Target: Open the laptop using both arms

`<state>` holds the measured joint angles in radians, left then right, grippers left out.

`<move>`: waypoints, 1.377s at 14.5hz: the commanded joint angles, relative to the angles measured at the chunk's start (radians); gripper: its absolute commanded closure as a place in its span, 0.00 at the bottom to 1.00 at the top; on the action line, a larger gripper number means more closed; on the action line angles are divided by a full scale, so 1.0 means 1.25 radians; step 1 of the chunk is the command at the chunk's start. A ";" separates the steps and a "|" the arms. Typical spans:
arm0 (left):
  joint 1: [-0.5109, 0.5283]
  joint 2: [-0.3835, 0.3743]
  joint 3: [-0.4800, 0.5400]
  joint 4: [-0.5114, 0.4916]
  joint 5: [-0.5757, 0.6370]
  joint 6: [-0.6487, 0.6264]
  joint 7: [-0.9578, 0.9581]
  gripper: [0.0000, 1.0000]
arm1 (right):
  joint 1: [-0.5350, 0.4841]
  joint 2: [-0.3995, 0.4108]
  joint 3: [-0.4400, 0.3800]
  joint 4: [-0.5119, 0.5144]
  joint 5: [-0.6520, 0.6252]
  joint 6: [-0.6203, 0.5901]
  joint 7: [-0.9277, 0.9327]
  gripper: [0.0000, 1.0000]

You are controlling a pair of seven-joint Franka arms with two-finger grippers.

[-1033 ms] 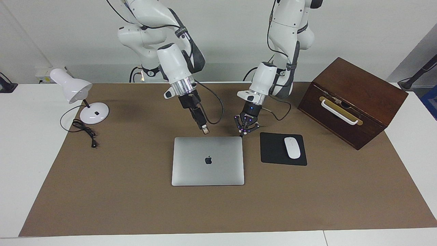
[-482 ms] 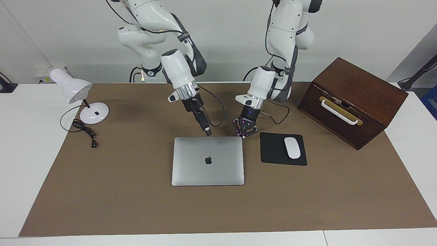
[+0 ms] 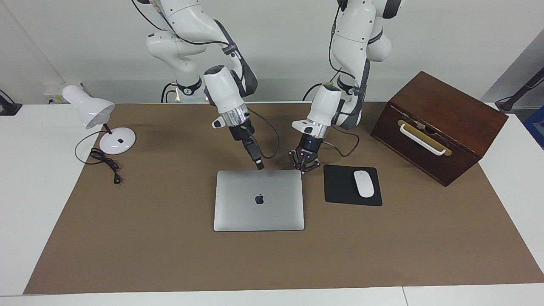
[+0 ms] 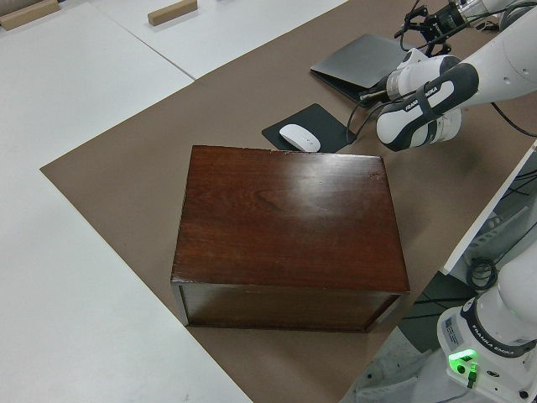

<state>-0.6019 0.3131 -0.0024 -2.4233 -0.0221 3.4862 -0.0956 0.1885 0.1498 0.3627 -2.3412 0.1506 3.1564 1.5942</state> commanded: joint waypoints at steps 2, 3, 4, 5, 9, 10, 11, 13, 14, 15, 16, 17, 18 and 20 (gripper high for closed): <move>-0.012 0.029 0.010 0.030 -0.008 0.013 0.008 1.00 | 0.000 0.029 0.004 -0.008 0.017 0.056 0.011 0.00; -0.013 0.040 0.010 0.035 -0.008 0.013 0.007 1.00 | 0.000 0.032 0.004 -0.008 0.017 0.057 0.011 0.00; -0.013 0.044 0.010 0.040 -0.008 0.013 0.008 1.00 | 0.000 0.035 0.006 -0.007 0.016 0.057 0.011 0.00; -0.013 0.048 0.010 0.041 -0.008 0.013 0.008 1.00 | 0.000 0.038 0.004 -0.007 0.017 0.063 0.011 0.00; -0.012 0.049 0.012 0.041 -0.008 0.012 0.011 1.00 | 0.000 0.064 0.004 -0.003 0.016 0.096 0.007 0.00; -0.011 0.049 0.012 0.041 -0.008 0.012 0.015 1.00 | 0.000 0.069 0.004 -0.001 0.016 0.096 0.007 0.00; -0.011 0.049 0.012 0.041 -0.008 0.012 0.014 1.00 | 0.000 0.074 0.004 0.003 0.016 0.097 0.005 0.00; -0.008 0.050 0.012 0.041 -0.007 0.012 0.015 1.00 | 0.000 0.083 0.004 0.010 0.014 0.097 -0.002 0.00; -0.009 0.050 0.012 0.041 -0.007 0.012 0.015 1.00 | 0.000 0.085 0.004 0.011 0.014 0.097 -0.004 0.00; -0.008 0.050 0.012 0.041 -0.007 0.012 0.015 1.00 | 0.000 0.088 0.004 0.016 0.014 0.097 -0.005 0.00; -0.007 0.050 0.012 0.041 -0.007 0.012 0.014 1.00 | 0.000 0.091 0.004 0.019 0.014 0.097 -0.005 0.00; -0.007 0.049 0.012 0.041 -0.007 0.012 0.015 1.00 | 0.000 0.092 0.004 0.022 0.014 0.097 -0.005 0.00; -0.006 0.050 0.012 0.041 -0.006 0.012 0.015 1.00 | 0.000 0.096 0.004 0.024 0.014 0.097 -0.006 0.00; -0.006 0.050 0.012 0.041 -0.006 0.012 0.015 1.00 | 0.000 0.100 0.003 0.030 0.010 0.097 -0.008 0.00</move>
<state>-0.6019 0.3438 -0.0014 -2.3887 -0.0220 3.4868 -0.0956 0.1887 0.2495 0.3625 -2.3246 0.1507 3.2502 1.5963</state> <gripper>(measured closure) 0.991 0.000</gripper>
